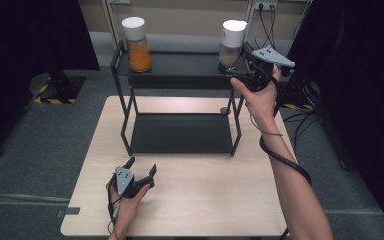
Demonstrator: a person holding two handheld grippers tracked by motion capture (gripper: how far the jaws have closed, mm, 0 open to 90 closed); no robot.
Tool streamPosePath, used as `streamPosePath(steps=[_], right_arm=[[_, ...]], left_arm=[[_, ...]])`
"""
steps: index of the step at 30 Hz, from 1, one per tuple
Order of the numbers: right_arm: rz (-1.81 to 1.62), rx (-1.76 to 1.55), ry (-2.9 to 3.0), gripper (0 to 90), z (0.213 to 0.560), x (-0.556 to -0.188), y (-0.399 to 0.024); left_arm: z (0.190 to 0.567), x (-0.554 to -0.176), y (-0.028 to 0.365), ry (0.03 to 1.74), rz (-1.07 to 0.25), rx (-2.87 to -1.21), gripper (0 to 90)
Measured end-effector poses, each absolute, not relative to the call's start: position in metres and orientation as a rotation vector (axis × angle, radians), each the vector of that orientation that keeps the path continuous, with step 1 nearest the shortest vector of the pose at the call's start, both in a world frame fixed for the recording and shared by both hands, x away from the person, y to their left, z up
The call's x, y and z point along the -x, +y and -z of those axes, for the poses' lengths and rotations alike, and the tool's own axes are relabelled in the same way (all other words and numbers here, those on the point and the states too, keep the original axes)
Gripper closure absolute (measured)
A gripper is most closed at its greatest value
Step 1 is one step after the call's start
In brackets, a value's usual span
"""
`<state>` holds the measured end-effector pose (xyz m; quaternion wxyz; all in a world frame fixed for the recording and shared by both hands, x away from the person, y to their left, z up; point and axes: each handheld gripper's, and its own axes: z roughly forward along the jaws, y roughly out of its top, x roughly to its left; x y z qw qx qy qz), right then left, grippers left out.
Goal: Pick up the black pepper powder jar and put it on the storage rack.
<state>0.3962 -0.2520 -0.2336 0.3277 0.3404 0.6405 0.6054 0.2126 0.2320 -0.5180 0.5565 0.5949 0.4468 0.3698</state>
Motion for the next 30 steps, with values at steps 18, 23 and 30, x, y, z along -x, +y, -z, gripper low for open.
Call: streamPosePath(steps=[18, 23, 30], right_arm=[[-1.625, -0.855, 1.684, 2.1, 0.257, -0.369, -0.272], [-1.646, -0.847, 1.686, 2.1, 0.265, -0.361, -0.278], [-1.642, -0.841, 1.718, 2.1, 0.281, -0.352, -0.283]], left_arm=[[0.517, -0.213, 0.231, 1.058, -0.874, -1.407, 14.8], [0.517, -0.213, 0.231, 1.057, -0.876, -1.409, 14.8], [0.518, -0.213, 0.231, 1.059, -0.874, -1.405, 14.9]])
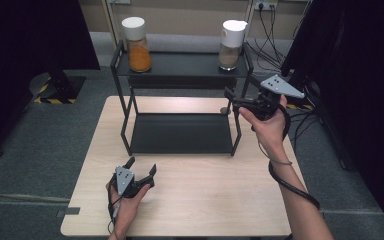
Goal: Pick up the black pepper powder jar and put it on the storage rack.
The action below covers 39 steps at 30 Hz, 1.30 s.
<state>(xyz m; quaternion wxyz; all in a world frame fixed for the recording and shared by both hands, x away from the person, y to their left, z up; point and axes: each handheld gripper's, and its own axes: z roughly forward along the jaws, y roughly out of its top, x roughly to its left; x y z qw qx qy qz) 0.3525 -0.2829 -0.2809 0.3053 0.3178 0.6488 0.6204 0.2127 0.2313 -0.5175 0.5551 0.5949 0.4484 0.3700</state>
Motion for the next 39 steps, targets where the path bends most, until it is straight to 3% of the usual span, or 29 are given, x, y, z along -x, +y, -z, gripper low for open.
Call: streamPosePath(steps=[39], right_arm=[[-1.607, -0.849, 1.841, 1.8, 0.341, -0.322, -0.296]], left_arm=[[0.518, -0.212, 0.23, 1.067, -0.88, -1.394, 14.1]])
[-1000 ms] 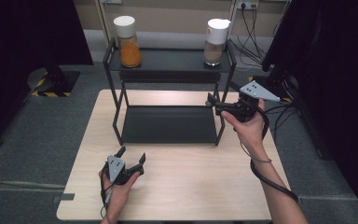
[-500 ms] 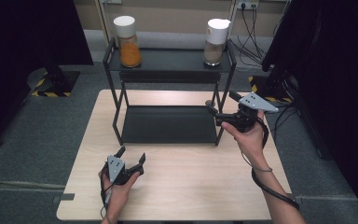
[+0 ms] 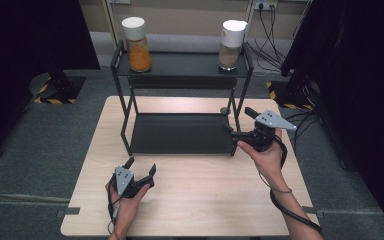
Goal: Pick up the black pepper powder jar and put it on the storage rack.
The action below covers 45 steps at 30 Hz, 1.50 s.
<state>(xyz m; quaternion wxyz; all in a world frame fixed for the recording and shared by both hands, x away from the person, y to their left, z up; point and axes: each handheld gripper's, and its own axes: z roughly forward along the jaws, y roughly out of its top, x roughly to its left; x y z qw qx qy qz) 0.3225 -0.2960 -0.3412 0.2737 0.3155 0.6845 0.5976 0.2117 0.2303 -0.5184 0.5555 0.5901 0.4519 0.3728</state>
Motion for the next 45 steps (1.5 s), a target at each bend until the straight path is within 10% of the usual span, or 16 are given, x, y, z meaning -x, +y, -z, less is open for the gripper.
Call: streamPosePath(steps=[45], right_arm=[[-1.49, -0.969, 2.043, 3.4, 0.453, -0.283, -0.304]], left_arm=[[0.519, -0.211, 0.229, 1.065, -0.891, -1.39, 13.9]])
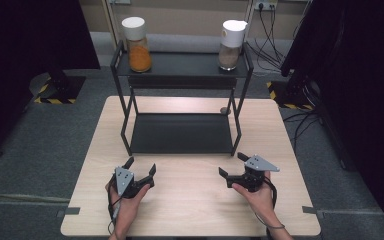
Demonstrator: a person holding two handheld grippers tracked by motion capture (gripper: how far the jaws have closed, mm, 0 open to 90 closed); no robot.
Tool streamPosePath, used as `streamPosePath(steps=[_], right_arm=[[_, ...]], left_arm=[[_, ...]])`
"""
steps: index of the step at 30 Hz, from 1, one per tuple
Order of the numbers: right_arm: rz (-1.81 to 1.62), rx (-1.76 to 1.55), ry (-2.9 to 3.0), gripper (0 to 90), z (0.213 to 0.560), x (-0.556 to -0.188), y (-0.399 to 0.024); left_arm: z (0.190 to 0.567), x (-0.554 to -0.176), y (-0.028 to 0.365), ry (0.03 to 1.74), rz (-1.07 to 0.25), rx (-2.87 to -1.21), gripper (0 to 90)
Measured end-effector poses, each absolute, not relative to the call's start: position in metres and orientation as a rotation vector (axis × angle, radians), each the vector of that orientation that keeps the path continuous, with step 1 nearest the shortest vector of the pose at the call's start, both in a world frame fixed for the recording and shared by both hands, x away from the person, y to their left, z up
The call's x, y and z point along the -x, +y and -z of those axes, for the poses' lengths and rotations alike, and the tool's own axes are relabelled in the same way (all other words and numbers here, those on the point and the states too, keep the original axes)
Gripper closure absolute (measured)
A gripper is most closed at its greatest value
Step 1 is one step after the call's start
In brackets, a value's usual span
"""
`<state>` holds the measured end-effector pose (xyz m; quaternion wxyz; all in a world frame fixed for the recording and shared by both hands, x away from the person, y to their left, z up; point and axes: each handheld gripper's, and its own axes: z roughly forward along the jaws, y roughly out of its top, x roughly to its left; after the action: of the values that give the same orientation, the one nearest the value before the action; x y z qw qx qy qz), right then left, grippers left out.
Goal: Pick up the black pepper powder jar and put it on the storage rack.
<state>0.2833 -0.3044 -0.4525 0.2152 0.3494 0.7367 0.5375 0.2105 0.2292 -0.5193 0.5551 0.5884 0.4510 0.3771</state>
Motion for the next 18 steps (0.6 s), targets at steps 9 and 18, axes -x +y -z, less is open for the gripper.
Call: streamPosePath(steps=[9, 18], right_arm=[[-1.48, -0.998, 2.035, 3.5, 0.465, -0.278, -0.305], [-1.471, -1.01, 2.017, 3.8, 0.471, -0.274, -0.306]], left_arm=[[0.519, -0.21, 0.229, 1.066, -0.892, -1.39, 13.9], [0.52, -0.21, 0.229, 1.065, -0.893, -1.389, 13.9]])
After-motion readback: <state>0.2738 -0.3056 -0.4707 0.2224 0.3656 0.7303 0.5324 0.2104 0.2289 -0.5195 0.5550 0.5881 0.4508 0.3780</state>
